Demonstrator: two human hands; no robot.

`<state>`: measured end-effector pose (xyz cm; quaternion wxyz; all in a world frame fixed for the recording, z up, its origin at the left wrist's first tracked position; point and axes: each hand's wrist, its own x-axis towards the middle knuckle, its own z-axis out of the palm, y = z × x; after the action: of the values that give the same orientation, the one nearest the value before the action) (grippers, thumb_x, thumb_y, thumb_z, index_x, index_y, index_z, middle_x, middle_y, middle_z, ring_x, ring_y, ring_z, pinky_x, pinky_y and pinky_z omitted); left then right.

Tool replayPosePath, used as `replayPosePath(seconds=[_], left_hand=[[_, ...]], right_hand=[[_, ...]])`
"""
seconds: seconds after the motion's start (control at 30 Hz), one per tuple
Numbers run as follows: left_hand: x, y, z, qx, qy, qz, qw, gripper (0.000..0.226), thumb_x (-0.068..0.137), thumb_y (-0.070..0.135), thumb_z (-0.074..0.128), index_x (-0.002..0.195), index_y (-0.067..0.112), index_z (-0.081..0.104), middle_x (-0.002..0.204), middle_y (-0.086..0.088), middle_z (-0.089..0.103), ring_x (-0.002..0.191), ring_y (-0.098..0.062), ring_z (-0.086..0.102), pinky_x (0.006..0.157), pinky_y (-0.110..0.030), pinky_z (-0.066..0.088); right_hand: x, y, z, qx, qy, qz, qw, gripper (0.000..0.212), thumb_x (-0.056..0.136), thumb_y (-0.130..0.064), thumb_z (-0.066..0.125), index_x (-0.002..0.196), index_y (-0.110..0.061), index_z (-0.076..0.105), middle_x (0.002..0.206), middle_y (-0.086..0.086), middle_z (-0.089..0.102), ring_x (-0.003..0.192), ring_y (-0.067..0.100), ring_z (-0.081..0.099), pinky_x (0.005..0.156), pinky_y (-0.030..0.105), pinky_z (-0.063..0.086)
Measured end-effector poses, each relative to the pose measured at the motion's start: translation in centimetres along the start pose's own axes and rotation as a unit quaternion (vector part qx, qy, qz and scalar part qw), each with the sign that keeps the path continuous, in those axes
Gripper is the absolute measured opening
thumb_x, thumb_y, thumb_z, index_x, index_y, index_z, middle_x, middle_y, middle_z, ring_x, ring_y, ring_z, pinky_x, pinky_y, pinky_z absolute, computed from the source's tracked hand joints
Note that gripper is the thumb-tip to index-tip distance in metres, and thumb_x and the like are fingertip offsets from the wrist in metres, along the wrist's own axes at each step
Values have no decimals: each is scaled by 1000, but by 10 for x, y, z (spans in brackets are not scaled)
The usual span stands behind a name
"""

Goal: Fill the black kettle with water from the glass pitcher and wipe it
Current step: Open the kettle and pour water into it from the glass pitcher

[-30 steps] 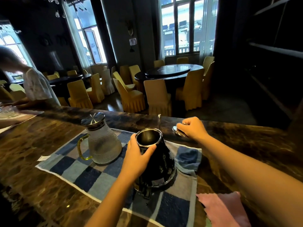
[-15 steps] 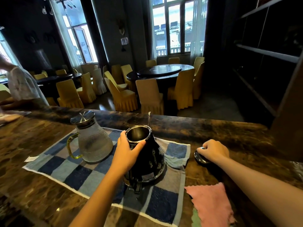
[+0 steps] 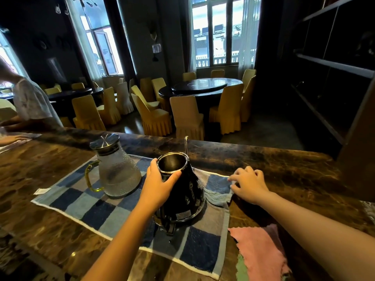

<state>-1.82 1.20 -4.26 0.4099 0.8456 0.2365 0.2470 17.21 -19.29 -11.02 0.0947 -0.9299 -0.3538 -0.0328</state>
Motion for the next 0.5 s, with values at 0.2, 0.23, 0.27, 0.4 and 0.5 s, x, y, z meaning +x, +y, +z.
replayPosePath(seconds=[0.2, 0.23, 0.27, 0.4, 0.5], left_hand=[[1, -1, 1, -3, 1, 0, 1000, 66, 81, 41, 68, 134, 18, 38, 133, -6, 47, 122, -22, 49, 102, -41, 44], [1, -1, 1, -3, 1, -1, 1000, 66, 81, 41, 68, 135, 18, 37, 134, -6, 47, 122, -22, 49, 102, -41, 44], [1, -2, 1, -2, 1, -2, 1000, 66, 81, 41, 68, 135, 18, 37, 134, -6, 47, 122, -22, 49, 103, -42, 44], [1, -1, 1, -2, 3, 2, 1000, 66, 81, 41, 68, 135, 18, 37, 135, -5, 47, 123, -21, 48, 104, -43, 43], [1, -2, 1, -4, 1, -2, 1000, 67, 81, 43, 68, 135, 19, 36, 136, -5, 47, 124, -20, 47, 104, -43, 43]], right_hand=[[2, -7, 10, -84, -96, 31, 991, 42, 99, -45, 31, 134, -33, 51, 143, -2, 43, 134, 26, 30, 111, 56, 16], [3, -6, 9, -90, -103, 39, 990, 42, 99, -45, 30, 134, -32, 50, 145, -2, 42, 135, 27, 28, 112, 59, 13], [5, -5, 9, -90, -113, 49, 988, 43, 99, -46, 30, 134, -32, 50, 146, -1, 41, 137, 27, 27, 113, 61, 10], [19, -12, 10, -70, -143, 103, 982, 47, 98, -51, 30, 132, -29, 53, 148, 1, 39, 139, 28, 25, 113, 64, 9], [24, -24, 8, 35, -85, 132, 987, 48, 98, -48, 35, 137, -24, 48, 148, 2, 39, 139, 28, 26, 113, 58, 16]])
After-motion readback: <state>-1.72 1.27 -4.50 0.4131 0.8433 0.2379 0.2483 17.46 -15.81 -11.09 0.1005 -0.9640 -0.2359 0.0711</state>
